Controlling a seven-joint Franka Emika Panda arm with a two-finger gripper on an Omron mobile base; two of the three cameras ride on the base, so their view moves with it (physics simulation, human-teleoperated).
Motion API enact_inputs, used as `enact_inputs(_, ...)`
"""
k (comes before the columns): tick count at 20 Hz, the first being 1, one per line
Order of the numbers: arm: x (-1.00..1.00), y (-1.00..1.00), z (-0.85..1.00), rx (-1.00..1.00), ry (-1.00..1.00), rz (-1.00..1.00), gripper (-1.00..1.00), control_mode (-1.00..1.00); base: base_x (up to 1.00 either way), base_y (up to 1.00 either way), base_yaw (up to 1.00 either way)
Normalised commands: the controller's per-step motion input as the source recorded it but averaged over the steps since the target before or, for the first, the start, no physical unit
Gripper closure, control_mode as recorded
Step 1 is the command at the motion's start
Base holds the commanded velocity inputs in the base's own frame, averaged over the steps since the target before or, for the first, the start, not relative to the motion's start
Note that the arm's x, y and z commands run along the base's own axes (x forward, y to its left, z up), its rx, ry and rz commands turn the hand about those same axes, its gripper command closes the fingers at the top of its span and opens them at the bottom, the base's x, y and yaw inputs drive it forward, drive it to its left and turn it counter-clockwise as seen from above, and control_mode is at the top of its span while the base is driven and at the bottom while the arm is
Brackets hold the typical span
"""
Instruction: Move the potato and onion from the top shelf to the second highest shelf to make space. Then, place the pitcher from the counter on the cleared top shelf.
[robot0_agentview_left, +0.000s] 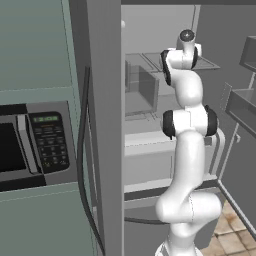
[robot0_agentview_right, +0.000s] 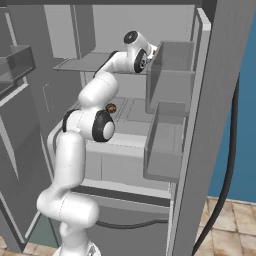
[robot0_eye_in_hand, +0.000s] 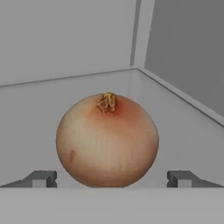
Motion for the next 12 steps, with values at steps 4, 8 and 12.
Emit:
enact_inputs(4, 0.35, 0.0, -0.05, 0.0, -0.03, 0.0, 1.0, -1.0, 0.0, 0.0, 0.0)
enact_inputs(8, 0.26, 0.0, -0.08, 0.0, -0.11, 0.0, 1.0, -1.0, 0.0, 0.0, 0.0)
enact_inputs(12, 0.02, -0.03, -0.43, 0.0, -0.2, 0.0, 1.0, -1.0, 0.0, 0.0, 0.0)
